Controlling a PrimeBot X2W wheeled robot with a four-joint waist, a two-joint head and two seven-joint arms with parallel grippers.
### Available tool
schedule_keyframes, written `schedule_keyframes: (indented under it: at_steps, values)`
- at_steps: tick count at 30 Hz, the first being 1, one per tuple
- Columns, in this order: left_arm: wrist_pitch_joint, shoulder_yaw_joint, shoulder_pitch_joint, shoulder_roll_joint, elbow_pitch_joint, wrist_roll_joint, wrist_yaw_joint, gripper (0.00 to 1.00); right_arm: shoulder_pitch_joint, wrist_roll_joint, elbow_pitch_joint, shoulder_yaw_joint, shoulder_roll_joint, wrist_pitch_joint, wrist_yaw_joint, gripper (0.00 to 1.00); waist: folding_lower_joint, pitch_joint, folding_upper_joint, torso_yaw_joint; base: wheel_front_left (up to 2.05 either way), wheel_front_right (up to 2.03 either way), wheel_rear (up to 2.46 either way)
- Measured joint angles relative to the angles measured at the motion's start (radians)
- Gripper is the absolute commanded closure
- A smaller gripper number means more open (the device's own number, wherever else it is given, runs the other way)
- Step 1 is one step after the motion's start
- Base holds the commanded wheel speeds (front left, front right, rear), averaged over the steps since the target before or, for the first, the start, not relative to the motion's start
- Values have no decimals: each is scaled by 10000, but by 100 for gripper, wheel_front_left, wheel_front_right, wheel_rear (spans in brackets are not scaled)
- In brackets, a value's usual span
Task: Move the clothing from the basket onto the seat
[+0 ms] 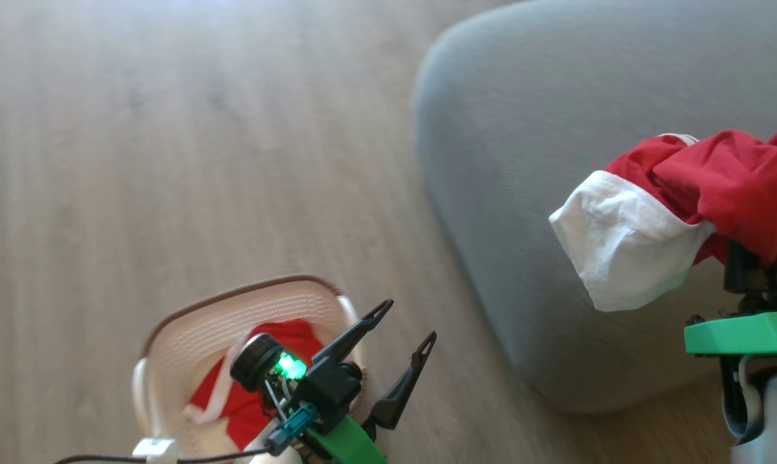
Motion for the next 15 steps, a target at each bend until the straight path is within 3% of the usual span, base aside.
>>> schedule_keyframes:
  at_steps: [8,15]
  values:
    - [0,-399,-268,307,-167,86,-2,0,-68,71,-205,-412,115,0,2,100,0,308,0,-1728,0,0,0]
    - [0,-1158,-791,407,-176,-184,-4,0,289,173,-686,-1411,217,0,0,100,0,630,0,-2299,0,0,0]
